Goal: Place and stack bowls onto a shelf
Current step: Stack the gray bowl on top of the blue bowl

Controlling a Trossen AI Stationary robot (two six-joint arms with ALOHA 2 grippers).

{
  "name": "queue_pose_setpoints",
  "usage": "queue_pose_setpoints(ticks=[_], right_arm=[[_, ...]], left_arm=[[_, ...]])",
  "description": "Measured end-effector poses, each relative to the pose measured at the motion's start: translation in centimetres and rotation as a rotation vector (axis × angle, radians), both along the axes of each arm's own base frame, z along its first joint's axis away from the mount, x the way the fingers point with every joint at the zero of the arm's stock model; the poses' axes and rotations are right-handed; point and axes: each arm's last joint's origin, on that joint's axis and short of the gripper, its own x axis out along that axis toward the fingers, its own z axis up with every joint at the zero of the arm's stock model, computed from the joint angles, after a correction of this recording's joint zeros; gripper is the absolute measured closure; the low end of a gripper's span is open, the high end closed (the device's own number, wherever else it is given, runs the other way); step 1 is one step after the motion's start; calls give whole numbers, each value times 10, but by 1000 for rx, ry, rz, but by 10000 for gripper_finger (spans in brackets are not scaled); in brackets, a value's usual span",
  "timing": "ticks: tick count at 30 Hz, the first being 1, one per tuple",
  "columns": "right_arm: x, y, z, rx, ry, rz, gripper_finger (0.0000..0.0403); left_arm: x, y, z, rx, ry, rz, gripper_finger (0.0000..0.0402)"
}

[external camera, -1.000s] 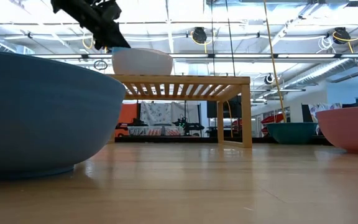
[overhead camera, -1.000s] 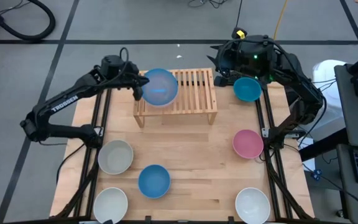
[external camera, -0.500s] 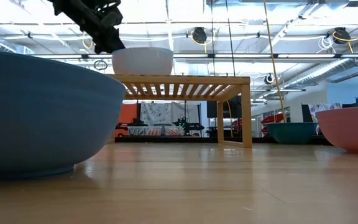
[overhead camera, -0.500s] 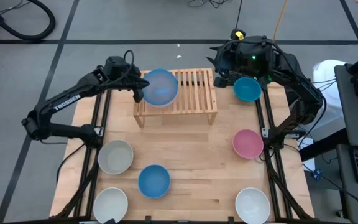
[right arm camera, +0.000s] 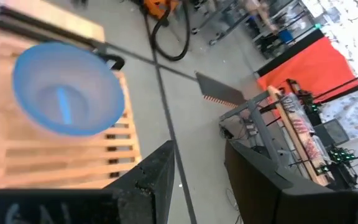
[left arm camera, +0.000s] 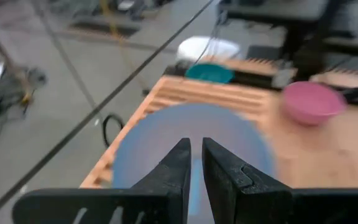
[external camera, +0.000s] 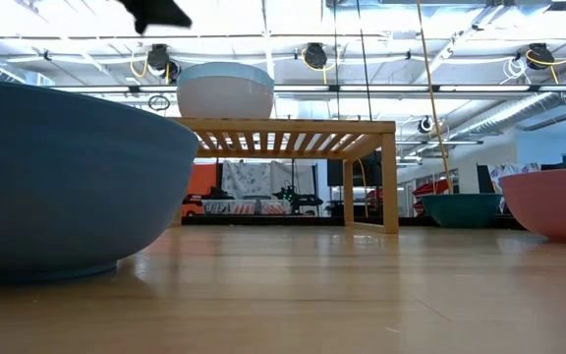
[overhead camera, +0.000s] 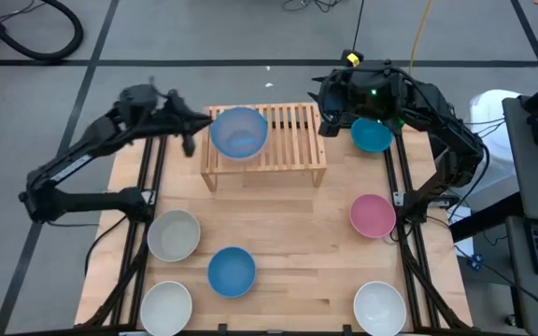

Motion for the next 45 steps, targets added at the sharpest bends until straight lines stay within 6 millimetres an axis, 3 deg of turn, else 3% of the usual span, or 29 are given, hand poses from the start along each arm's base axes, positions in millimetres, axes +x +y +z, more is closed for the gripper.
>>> queue_pose_setpoints(ticks=[7,14,22,35,45], right_arm=[[-14,3,-21,20,278,-36,268],[-29,13,-37,216,382,-114,268],[-16,29,-46,490,319,20,268],[35,58,-109,515,350,86,268],[47,90,-134,700,253,6,268]], left_arm=[[-41,-44,6,-31,55,32,355],[-65,-59,0,-86,107,90,355],[-79,-65,-3,-94,129,96,355],[-102,-77,-13,-108,234,84,355],[-125,-88,-21,-111,296,58,355]])
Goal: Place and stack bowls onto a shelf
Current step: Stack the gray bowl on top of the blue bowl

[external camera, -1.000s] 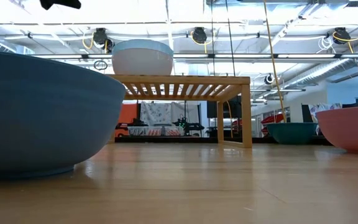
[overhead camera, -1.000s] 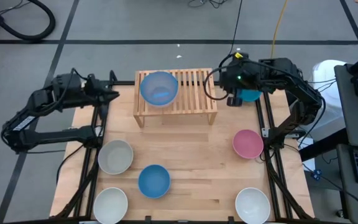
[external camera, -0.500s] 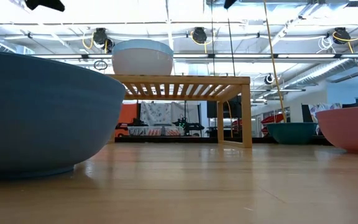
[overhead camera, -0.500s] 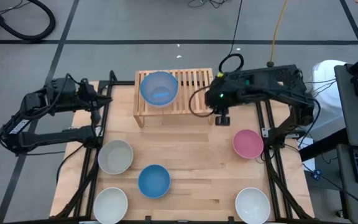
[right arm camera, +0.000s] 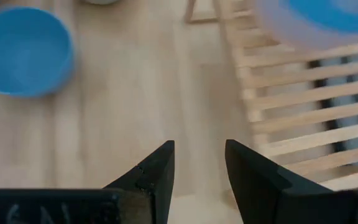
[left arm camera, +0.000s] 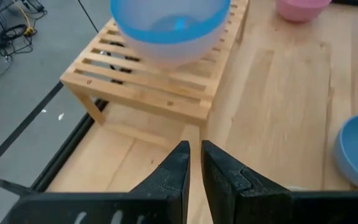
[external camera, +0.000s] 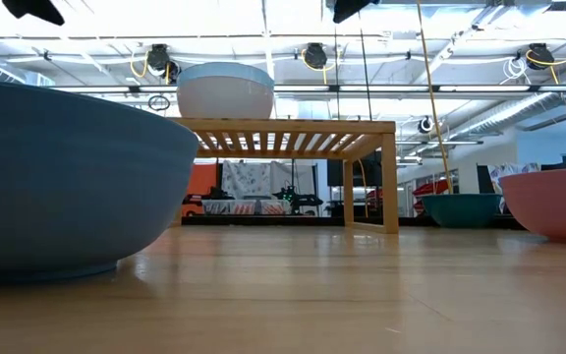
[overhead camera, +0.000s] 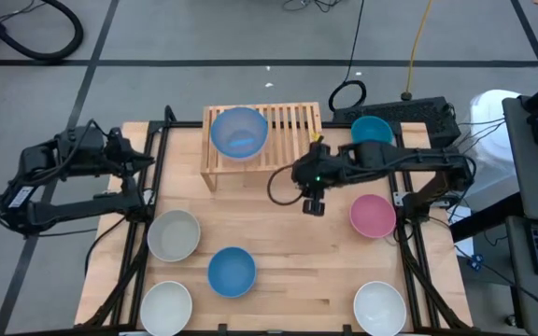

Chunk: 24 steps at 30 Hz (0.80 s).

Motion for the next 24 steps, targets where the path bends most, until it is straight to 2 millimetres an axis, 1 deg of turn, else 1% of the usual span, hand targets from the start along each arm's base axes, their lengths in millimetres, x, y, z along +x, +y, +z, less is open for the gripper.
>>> queue_pose_setpoints(ticks=[4,7,12,18,24], right_arm=[[7,16,-16,190,-17,5,268],[12,28,-32,276,-17,26,268],[15,42,-60,335,-1,58,268],[14,53,-92,370,37,92,268],[13,62,-102,364,33,134,268]], left_arm=[[-5,-2,-2,-6,20,-3,355],[-5,-2,-3,-5,23,-11,355],[-5,-3,-3,-11,20,-16,355],[-5,-3,-2,-33,9,3,355],[-5,-3,-2,-72,-10,37,355]])
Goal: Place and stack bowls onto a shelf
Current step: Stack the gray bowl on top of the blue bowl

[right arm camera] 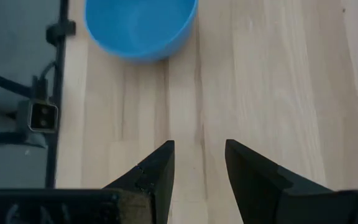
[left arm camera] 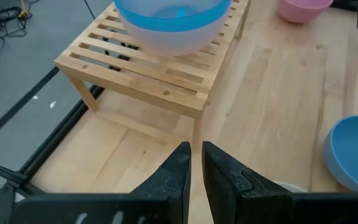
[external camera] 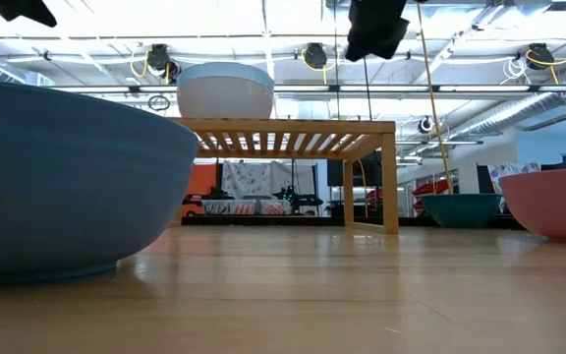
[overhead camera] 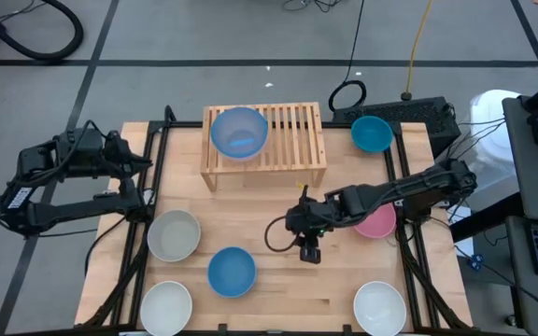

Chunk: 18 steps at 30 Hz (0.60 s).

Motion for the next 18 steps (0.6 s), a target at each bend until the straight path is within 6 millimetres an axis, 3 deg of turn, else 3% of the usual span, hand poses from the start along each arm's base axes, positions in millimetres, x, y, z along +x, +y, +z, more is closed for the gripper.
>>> queue_pose_setpoints(ticks=[8,18], right_arm=[[-20,16,-6,-12,153,127,268],[-36,3,3,-152,201,-42,268]], left_arm=[[0,0,0,-24,-11,21,355],[0,0,0,-30,-15,27,355]])
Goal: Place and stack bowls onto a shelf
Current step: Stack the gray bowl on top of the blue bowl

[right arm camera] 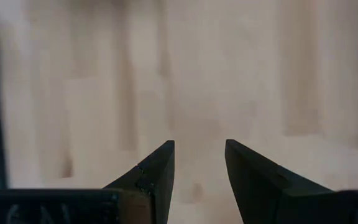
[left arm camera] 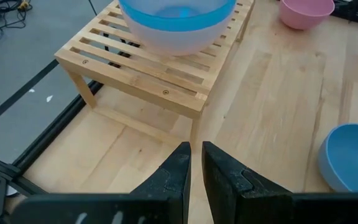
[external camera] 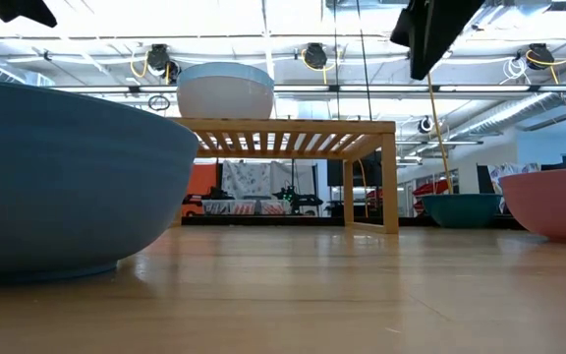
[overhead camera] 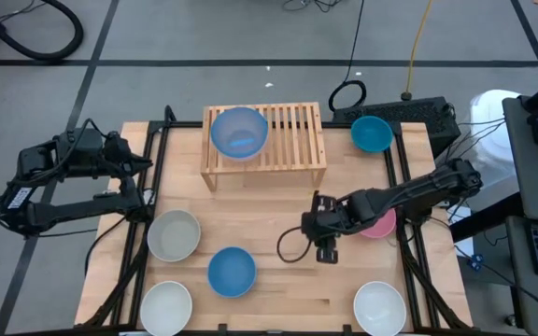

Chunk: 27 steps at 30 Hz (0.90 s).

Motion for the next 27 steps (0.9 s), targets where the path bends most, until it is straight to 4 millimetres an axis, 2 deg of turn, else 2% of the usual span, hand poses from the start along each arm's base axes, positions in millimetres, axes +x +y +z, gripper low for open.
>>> queue_pose_setpoints(ticks=[5,11,19,23,27], right_arm=[[-21,-20,19,-76,-12,-185,268],[-45,-48,47,-87,-126,-411,268],[-46,-52,57,-96,-211,-333,268],[-38,-49,55,-77,-232,-278,268],[-23,-43,50,-77,-262,-201,274]], left_arm=[[0,0,0,2,1,-2,355],[0,0,0,20,9,-18,355],[0,0,0,24,12,-22,355],[-2,-3,-4,-44,32,-53,355],[-12,-8,-15,-167,162,-6,355]])
